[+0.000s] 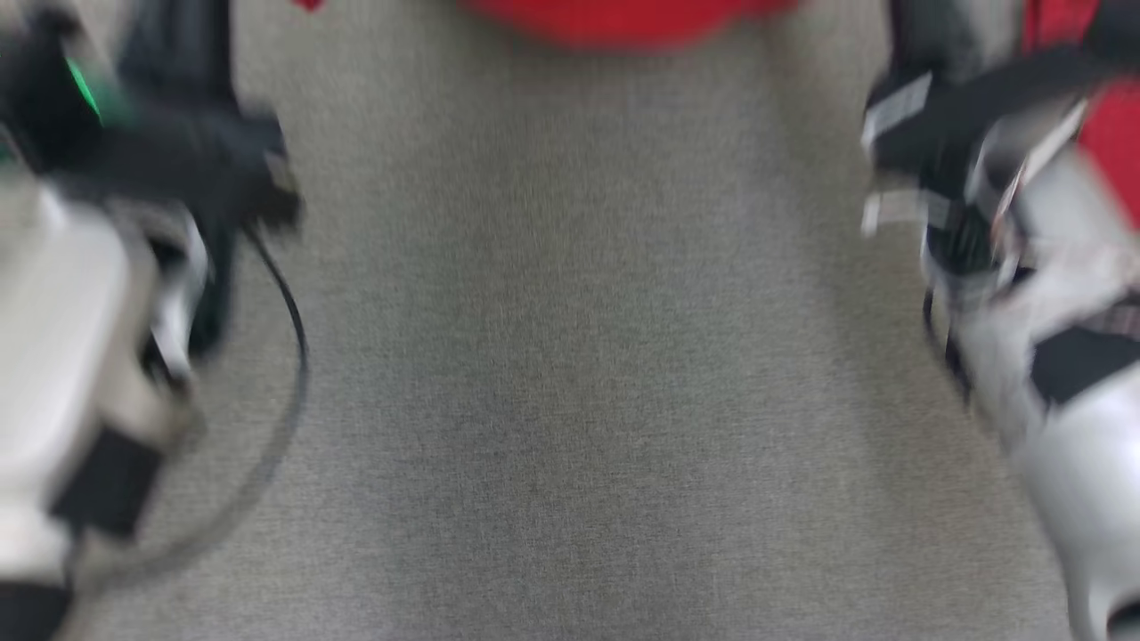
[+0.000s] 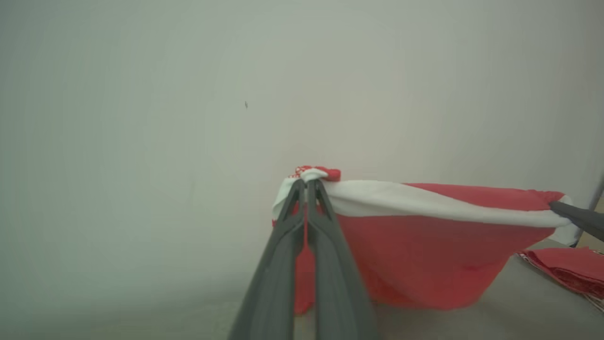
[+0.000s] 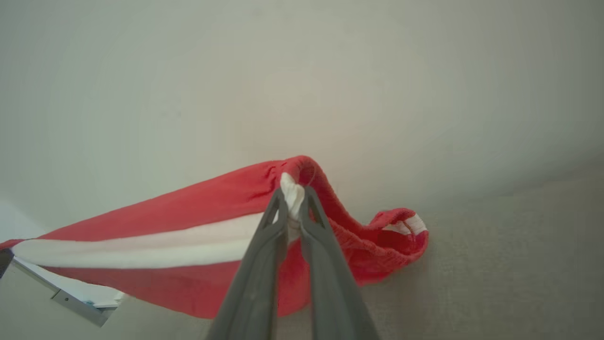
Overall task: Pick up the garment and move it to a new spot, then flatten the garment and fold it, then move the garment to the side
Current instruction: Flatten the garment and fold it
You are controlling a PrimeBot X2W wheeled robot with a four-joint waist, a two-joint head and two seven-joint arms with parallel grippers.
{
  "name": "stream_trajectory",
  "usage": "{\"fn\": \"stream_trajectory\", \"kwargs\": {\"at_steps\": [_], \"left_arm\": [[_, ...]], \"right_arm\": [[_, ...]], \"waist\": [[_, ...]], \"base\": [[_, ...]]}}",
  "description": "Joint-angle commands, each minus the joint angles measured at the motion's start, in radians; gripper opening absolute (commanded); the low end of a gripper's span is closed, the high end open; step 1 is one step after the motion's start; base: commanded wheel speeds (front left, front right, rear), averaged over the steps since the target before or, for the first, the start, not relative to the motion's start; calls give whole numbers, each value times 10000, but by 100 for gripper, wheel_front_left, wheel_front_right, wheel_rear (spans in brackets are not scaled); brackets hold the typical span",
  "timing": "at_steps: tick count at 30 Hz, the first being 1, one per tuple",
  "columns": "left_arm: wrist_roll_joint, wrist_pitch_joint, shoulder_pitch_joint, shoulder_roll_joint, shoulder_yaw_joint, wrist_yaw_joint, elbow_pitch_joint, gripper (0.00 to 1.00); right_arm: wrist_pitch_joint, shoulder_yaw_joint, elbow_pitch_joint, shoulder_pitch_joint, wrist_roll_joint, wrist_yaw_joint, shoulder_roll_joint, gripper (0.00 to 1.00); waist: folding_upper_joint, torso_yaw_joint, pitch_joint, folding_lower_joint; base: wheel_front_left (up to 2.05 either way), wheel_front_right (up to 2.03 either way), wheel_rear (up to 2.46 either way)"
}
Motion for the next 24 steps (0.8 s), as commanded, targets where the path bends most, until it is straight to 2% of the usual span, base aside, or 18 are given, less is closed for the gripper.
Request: {"fn": "stream_trajectory", "kwargs": {"at_steps": [1,8,13,19,24], "left_arm": [[-50,-27,430,66,35,112,-171,0],[-234,-28,4048,217,136,1029,-2095,0],[-437,-29,6352,-54,557,1349,-2720,0],[45,-31,8541,-531,1020,1401,-2745,0],[221,-31,9749,-975,1295,1083,-2477,0]], "right_arm": [[-39,29,-144,358,53,-29,-105,0],[176,-246,-1761,3755,376,-29,-498,0],[429,-684,-2567,5928,397,-29,-320,0],[592,-1467,-3059,7974,119,-30,131,0],[895,-2180,-3523,9463,-254,-33,472,0]], "waist": [[1,10,-617,3],[1,76,-1307,3],[1,66,-1730,3],[1,148,-2259,3],[1,318,-2784,3]], "base": [[0,0,0],[0,0,0],[0,0,0],[0,0,0],[0,0,0]]}}
